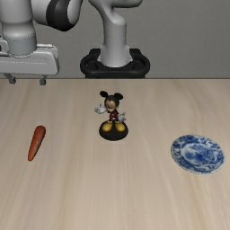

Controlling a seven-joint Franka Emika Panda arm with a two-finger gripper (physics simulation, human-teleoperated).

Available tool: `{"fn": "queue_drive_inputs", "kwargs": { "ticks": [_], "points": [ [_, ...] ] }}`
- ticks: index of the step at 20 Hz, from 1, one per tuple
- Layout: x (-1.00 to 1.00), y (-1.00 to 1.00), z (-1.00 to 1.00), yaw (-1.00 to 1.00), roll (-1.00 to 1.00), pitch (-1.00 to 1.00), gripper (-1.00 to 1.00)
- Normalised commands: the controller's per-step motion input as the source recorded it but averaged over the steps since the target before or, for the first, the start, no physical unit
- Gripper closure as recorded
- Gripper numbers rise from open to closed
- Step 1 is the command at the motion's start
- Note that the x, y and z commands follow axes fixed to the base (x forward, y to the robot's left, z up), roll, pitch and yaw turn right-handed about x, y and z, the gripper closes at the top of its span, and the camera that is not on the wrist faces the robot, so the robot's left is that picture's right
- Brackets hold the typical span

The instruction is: Pick up the carrot and put it on the plate

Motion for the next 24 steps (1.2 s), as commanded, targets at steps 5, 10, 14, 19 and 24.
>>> {"fn": "queue_drive_inputs", "kwargs": {
  "ticks": [5,10,14,19,24],
  "points": [
    [0.0,0.0,-1.0,0.0,0.0,0.0,-1.0],
    [0.0,0.0,-1.0,0.0,0.0,0.0,-1.0],
    [0.0,0.0,-1.0,0.0,0.0,0.0,-1.0],
    [0.0,0.0,-1.0,0.0,0.0,0.0,-1.0],
    [0.0,0.0,-0.2,0.0,0.0,0.0,1.0]
  ]
}}
